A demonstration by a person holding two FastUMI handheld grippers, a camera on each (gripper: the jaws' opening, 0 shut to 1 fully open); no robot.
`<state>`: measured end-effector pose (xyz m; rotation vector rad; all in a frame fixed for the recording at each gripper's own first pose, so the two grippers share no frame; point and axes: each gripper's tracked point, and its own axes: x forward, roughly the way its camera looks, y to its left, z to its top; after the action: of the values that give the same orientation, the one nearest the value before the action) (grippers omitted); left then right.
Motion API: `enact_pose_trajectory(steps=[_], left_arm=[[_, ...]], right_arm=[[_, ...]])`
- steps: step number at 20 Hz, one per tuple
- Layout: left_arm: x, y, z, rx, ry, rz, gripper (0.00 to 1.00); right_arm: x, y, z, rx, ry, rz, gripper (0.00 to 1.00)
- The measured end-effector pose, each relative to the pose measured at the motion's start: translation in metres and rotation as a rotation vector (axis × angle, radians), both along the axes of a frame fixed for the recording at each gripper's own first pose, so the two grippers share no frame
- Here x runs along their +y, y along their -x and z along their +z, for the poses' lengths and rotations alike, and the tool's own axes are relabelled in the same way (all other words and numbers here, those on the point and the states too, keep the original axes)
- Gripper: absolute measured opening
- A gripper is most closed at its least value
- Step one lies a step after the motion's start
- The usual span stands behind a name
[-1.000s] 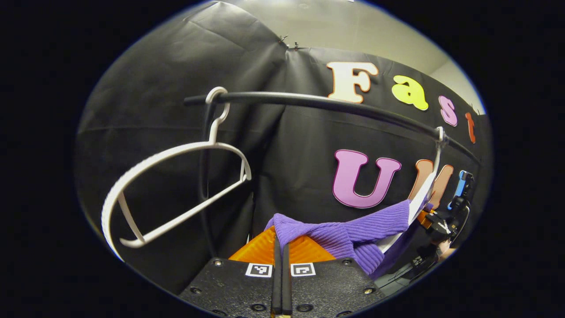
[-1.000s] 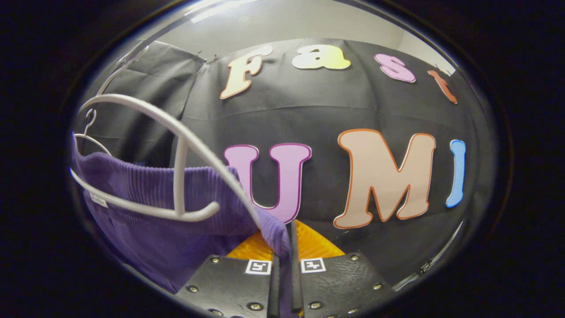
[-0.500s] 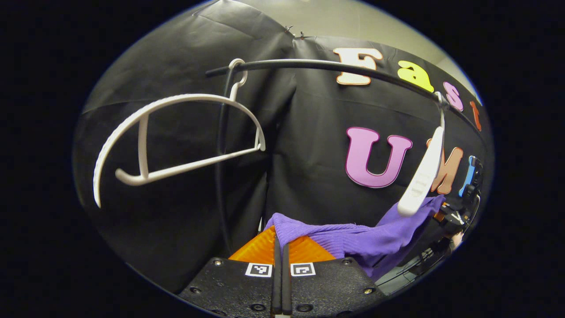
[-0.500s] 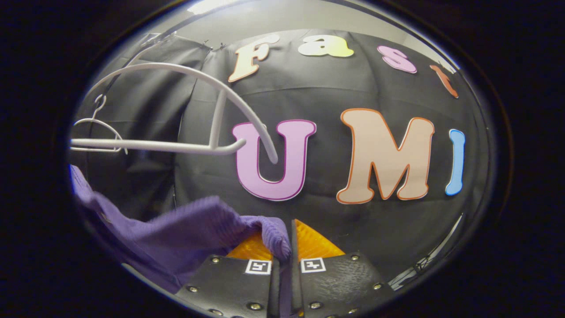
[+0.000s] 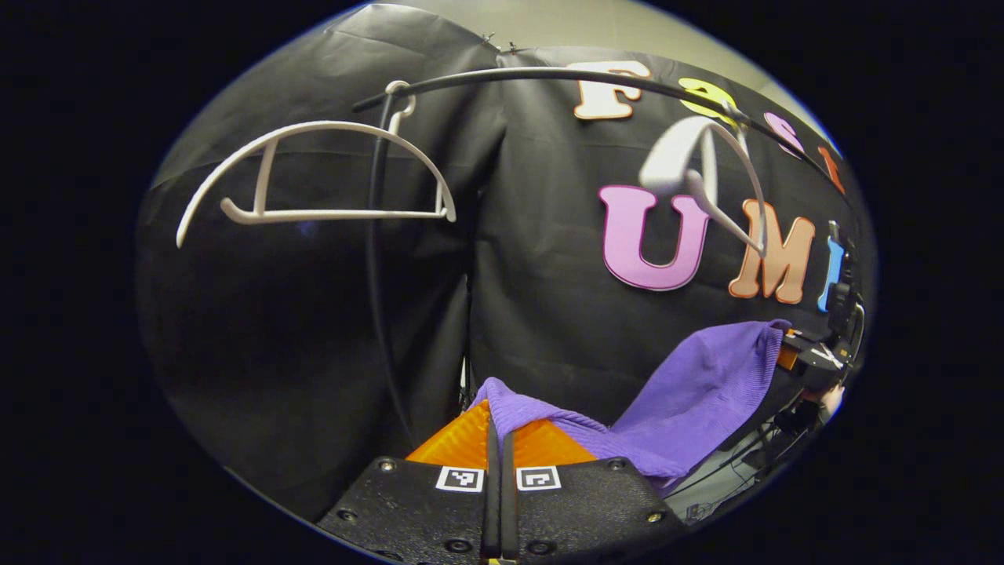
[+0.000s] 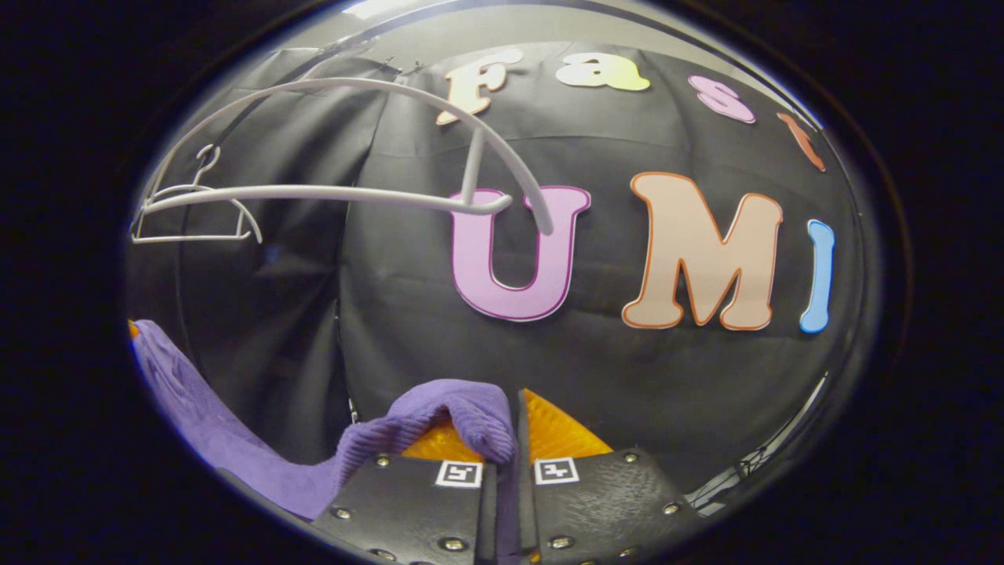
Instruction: Grasp the clothes on the hanger with both hands and then place them into the laundry hamper below.
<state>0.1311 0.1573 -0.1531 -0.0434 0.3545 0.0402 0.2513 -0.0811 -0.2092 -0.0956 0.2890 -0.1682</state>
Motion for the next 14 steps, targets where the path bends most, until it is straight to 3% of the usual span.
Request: enact_pose_trajectory(steps=[8, 9, 10, 14], left_arm=[[-0.076, 0.009, -0.036, 0.057, 0.008, -0.134, 0.01], [-0.087, 0.009, -0.041, 0.062, 0.014, -0.152, 0.01], [-0.097, 0.007, -0.046, 0.069, 0.018, -0.169, 0.01], [-0.129, 0.0, -0.065, 0.102, 0.063, -0.216, 0.01]], right_arm=[[0.042, 0.032, -0.024, 0.069, -0.029, 0.056, 0.1], [0.047, 0.035, -0.028, 0.078, -0.033, 0.063, 0.05], [0.052, 0.038, -0.032, 0.086, -0.038, 0.07, 0.1], [0.07, 0.047, -0.046, 0.121, -0.055, 0.098, 0.1]])
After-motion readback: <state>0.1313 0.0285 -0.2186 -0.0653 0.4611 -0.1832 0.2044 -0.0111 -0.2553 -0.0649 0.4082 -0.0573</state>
